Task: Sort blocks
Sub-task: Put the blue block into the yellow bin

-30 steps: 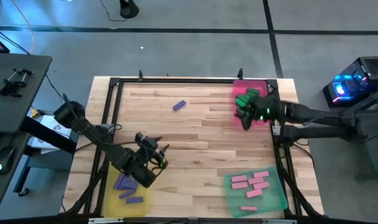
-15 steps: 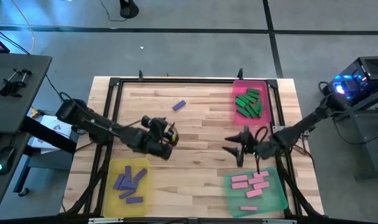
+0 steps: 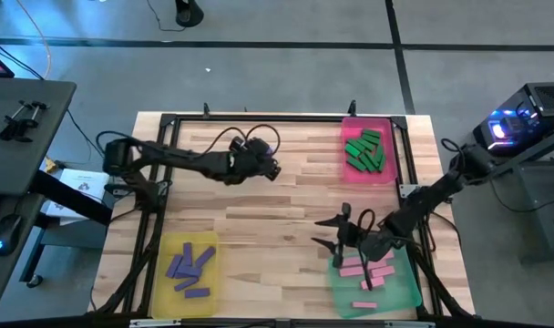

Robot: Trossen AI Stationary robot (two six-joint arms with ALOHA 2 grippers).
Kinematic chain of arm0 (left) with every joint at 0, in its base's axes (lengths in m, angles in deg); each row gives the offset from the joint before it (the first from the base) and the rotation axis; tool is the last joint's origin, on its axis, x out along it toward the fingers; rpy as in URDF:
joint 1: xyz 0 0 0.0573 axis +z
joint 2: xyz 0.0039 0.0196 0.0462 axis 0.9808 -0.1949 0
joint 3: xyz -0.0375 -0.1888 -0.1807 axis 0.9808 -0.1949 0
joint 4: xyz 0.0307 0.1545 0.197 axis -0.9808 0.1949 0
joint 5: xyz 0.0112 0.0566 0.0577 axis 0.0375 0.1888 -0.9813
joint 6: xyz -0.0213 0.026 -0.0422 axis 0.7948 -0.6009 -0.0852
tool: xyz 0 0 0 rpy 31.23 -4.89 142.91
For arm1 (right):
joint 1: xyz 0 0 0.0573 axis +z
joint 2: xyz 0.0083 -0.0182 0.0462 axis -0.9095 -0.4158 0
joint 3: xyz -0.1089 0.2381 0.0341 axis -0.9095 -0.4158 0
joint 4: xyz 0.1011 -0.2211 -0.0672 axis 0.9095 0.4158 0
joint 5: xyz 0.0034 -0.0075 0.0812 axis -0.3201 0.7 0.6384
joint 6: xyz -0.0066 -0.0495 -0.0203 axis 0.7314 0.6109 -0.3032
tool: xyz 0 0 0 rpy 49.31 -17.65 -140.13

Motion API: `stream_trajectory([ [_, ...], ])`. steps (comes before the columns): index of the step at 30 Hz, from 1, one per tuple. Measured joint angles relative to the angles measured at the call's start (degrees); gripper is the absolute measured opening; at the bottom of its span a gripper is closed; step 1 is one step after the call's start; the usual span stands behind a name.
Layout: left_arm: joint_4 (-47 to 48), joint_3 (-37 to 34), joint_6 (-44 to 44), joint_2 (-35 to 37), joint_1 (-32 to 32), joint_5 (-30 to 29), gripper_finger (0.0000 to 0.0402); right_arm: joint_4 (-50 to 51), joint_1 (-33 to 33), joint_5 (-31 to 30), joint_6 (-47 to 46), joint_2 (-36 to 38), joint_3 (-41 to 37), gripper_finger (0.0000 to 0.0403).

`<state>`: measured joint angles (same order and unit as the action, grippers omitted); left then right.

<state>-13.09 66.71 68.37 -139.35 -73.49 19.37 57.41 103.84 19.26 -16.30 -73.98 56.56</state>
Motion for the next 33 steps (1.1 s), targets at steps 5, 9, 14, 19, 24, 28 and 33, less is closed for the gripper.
stream_trajectory([
  [5,-2.69,0.0,-0.41,-4.75,2.65,0.72,0.0213,0.26,0.14,0.83,1.49,-1.2,2.22,0.0199],
  [9,-4.27,0.0,-0.45,-7.75,5.41,6.6,0.0228,0.41,0.62,1.1,-0.74,-1.18,2.05,0.0199],
  [14,-4.96,0.0,-2.11,-10.35,8.83,12.94,0.0264,0.97,1.03,1.01,-3.02,-1.18,1.99,0.0199],
  [19,-4.91,-0.02,-1.96,-11.98,11.08,13.84,0.0284,0.9,1.03,0.85,-4.61,-1.18,1.96,0.0199],
  [24,-6.71,-0.02,-2.23,-14.63,12.31,17.25,0.0285,0.87,1.03,0.78,-5.05,-1.18,1.92,0.0199],
  [28,-7.92,0.02,-0.52,-17.12,13.29,20.09,0.0285,0.65,1.03,0.76,-5.86,-1.18,1.92,0.0199],
  [33,-8.51,0.2,0.41,-18.81,13.84,21.46,0.0284,0.42,1.02,0.67,-5.86,-1.18,1.92,0.0199],
])
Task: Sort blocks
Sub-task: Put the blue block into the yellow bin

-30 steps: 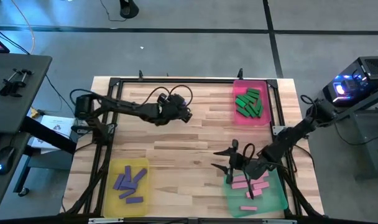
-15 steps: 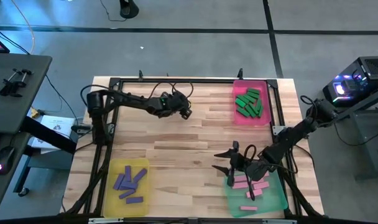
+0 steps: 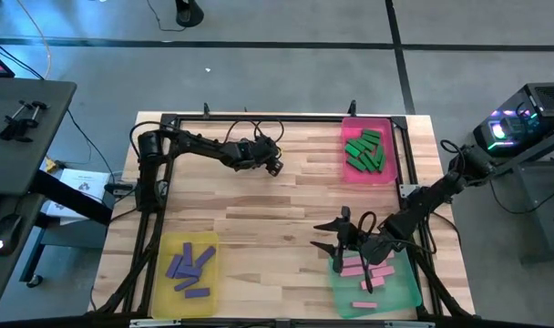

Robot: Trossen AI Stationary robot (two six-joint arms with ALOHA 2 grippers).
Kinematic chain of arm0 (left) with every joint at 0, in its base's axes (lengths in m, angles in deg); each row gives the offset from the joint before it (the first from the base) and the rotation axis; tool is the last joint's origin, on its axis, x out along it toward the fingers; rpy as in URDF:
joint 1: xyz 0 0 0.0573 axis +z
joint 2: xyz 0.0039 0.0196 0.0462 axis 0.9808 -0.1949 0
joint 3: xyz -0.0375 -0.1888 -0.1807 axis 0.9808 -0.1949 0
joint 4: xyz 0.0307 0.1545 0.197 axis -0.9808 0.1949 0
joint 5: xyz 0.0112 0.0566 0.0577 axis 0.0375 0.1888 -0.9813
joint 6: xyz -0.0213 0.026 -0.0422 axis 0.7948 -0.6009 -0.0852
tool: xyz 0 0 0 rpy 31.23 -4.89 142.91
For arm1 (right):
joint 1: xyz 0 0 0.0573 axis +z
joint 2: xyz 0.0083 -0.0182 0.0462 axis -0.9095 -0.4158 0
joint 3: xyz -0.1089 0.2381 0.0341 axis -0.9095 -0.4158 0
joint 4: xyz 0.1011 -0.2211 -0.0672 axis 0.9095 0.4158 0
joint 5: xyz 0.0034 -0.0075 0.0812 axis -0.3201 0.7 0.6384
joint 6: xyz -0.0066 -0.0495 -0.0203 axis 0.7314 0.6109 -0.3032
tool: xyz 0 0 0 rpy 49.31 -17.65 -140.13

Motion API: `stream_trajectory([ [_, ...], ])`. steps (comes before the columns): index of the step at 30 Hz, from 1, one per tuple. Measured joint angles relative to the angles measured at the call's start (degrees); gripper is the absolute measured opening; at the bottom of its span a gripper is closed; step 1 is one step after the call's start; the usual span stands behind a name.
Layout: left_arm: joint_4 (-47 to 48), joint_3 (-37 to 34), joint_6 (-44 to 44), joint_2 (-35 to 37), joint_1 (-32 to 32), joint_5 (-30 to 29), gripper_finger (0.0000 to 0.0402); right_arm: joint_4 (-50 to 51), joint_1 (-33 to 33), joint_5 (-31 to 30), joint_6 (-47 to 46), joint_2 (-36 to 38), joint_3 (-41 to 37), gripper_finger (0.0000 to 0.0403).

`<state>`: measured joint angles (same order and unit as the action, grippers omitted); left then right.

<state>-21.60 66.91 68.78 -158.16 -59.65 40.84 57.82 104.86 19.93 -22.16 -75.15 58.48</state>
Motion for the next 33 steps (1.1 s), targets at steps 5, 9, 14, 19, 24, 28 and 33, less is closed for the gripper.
stream_trajectory([
  [5,0.43,-0.02,-0.2,-0.19,-0.68,1.18,0.025,0.0,-0.05,-0.17,0.48,0.0,0.0,0.0199],
  [9,0.48,-0.04,-0.88,-0.31,-2.21,0.66,0.0184,0.01,-0.05,-0.26,0.53,0.0,0.0,0.0199],
  [14,0.93,-0.09,-1.16,-0.46,-6.22,-4.75,0.0073,0.01,-0.05,-0.24,0.46,0.0,0.0,0.0199],
  [19,1.47,-0.25,-1.27,0.4,-11.42,-7.53,0.0069,0.0,-0.01,-0.22,0.44,0.0,0.0,0.0199],
  [24,4.41,-0.62,-1.95,6.27,-17.95,-9.89,0.0069,0.0,-0.01,-0.2,0.01,0.0,0.0,0.0199],
  [28,6.08,-0.37,-3.99,15.34,-23.54,-14.29,0.0069,-0.1,-0.01,-0.17,0.02,0.0,-0.02,0.0199],
  [33,5.5,-0.25,-12.63,26.03,-34.48,-15.6,0.0069,-0.45,-0.01,-0.2,0.49,0.0,-0.02,0.0199],
])
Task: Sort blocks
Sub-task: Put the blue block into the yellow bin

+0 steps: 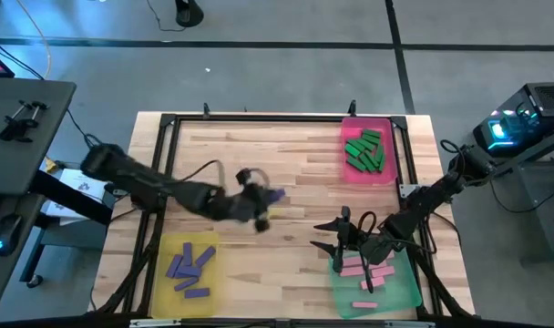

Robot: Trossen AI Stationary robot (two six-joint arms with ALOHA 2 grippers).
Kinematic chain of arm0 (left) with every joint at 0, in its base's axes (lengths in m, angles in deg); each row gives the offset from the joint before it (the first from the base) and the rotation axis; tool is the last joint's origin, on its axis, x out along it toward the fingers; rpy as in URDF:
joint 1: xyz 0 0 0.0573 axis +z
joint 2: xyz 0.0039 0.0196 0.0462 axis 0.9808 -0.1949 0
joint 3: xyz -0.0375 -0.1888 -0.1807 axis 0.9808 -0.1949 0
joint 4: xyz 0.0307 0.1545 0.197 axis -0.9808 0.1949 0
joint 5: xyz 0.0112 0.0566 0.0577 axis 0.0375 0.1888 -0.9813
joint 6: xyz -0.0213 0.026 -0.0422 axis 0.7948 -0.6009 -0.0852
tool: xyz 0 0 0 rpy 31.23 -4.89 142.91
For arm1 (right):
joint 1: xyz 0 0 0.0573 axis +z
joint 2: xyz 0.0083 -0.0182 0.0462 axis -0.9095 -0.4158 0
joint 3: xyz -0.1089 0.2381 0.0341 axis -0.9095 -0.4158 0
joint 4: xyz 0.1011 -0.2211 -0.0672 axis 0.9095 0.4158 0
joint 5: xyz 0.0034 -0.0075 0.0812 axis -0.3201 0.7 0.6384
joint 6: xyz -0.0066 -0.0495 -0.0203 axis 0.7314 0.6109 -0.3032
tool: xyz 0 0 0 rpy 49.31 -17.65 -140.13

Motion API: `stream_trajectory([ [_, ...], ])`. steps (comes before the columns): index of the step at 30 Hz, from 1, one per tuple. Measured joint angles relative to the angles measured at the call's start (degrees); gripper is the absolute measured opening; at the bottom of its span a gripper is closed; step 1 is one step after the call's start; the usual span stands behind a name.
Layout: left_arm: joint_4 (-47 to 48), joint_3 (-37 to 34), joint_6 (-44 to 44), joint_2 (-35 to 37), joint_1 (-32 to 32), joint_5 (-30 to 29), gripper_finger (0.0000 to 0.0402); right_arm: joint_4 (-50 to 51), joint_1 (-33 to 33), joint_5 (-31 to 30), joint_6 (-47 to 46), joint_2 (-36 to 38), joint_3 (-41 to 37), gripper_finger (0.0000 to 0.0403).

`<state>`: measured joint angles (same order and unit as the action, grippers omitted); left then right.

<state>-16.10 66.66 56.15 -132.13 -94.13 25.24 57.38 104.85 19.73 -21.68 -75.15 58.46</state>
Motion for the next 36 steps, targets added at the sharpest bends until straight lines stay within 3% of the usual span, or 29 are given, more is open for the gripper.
stream_trajectory([
  [5,4.85,2.95,-2.82,5.45,-12.79,-2.56,0.0069,-0.11,0.0,0.0,0.13,0.0,0.0,0.0199],
  [9,17.31,8.78,4.79,5.25,-22.04,-6.51,0.0069,-0.74,0.0,0.0,0.12,0.0,0.0,0.0199],
  [14,38.48,13.26,28.92,2.62,-29.88,-6.29,0.0069,-1.29,0.0,0.0,0.28,0.04,0.0,0.0199],
  [22,58.8,10.48,73.28,0.61,-41.73,6.82,0.0069,-1.21,0.0,0.04,0.59,0.04,0.0,0.0199],
  [29,53.5,-2.9,98.66,0.7,-48.75,11.16,0.0069,-1.06,0.0,0.04,1.11,0.04,0.0,0.0199],
  [36,39.41,-15.66,106.79,0.72,-46.94,11.28,0.0072,-1.37,-0.44,0.07,2.55,0.04,0.0,0.0199],
])
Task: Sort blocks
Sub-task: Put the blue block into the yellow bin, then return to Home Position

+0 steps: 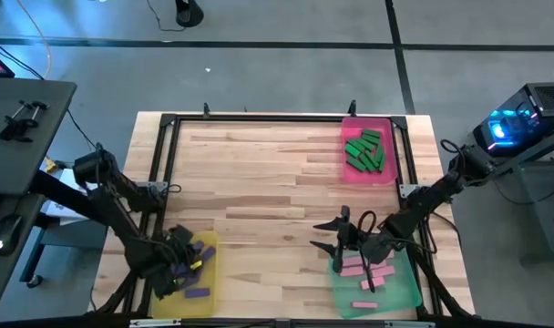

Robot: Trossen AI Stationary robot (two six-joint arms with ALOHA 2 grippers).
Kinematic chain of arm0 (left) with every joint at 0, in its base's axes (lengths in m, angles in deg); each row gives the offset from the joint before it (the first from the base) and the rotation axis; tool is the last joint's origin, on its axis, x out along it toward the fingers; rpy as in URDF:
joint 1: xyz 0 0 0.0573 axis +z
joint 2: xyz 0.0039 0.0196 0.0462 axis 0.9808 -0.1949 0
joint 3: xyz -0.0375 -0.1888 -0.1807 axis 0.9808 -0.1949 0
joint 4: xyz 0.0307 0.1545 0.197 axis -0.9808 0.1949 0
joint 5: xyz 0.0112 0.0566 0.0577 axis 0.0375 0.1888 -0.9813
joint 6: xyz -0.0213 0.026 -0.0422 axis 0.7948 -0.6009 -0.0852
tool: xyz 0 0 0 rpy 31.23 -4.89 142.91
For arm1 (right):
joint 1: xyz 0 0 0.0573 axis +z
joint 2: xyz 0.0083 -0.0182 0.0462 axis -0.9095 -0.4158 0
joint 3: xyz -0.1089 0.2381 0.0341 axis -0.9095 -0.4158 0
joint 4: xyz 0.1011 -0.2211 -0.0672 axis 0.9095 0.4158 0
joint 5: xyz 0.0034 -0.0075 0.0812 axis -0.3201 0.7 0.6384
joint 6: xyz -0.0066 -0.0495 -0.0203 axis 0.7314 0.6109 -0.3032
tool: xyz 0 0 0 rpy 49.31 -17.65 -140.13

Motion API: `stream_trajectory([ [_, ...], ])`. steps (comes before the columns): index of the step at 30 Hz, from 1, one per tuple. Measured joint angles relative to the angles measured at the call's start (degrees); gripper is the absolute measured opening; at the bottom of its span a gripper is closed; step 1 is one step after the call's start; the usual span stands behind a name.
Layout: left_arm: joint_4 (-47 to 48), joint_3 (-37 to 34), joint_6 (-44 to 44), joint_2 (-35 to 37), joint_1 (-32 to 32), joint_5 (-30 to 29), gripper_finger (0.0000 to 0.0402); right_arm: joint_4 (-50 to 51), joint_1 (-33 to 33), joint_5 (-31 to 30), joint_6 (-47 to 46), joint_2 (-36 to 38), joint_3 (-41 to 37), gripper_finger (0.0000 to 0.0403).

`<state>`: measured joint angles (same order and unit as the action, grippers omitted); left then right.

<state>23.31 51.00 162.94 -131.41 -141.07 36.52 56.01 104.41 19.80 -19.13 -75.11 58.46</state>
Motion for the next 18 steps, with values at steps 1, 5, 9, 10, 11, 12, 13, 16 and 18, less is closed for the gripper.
stream_trajectory([
  [1,-1.43,-1.13,0.49,0.0,0.48,0.2,0.0076,-0.04,-0.27,0.02,0.0,0.0,0.0,0.0199],
  [5,-1.43,-2.6,0.61,0.22,2.33,1.45,0.0093,-0.08,-1.44,0.68,-0.07,0.0,0.0,0.0199],
  [9,-1.06,-2.69,-0.41,0.15,3.49,1.48,0.0114,0.17,-2.0,1.17,-1.98,0.0,0.0,0.0199],
  [10,-0.95,-2.69,-0.37,0.15,3.52,1.42,0.0123,0.24,-1.99,1.2,-2.22,0.09,0.0,0.0199],
  [11,-0.75,-2.71,-0.35,0.13,3.52,1.33,0.0133,0.84,-1.96,1.28,-2.22,0.5,0.0,0.0199],
  [12,-0.49,-2.73,-0.23,0.13,3.5,1.27,0.0144,1.5,-1.77,1.42,-2.35,1.09,0.0,0.0199],
  [13,-0.09,-2.75,0.22,0.29,3.39,1.19,0.0156,2.44,-1.52,1.46,-2.67,2.02,0.0,0.0199],
  [16,0.07,-2.93,0.82,1.97,2.98,1.08,0.0192,6.79,-0.81,2.32,-4.76,6.18,0.0,0.0199],
  [18,0.14,-2.93,0.85,4.21,2.98,1.18,0.0211,10.68,-0.6,4.79,-6.8,9.75,0.0,0.0199],
])
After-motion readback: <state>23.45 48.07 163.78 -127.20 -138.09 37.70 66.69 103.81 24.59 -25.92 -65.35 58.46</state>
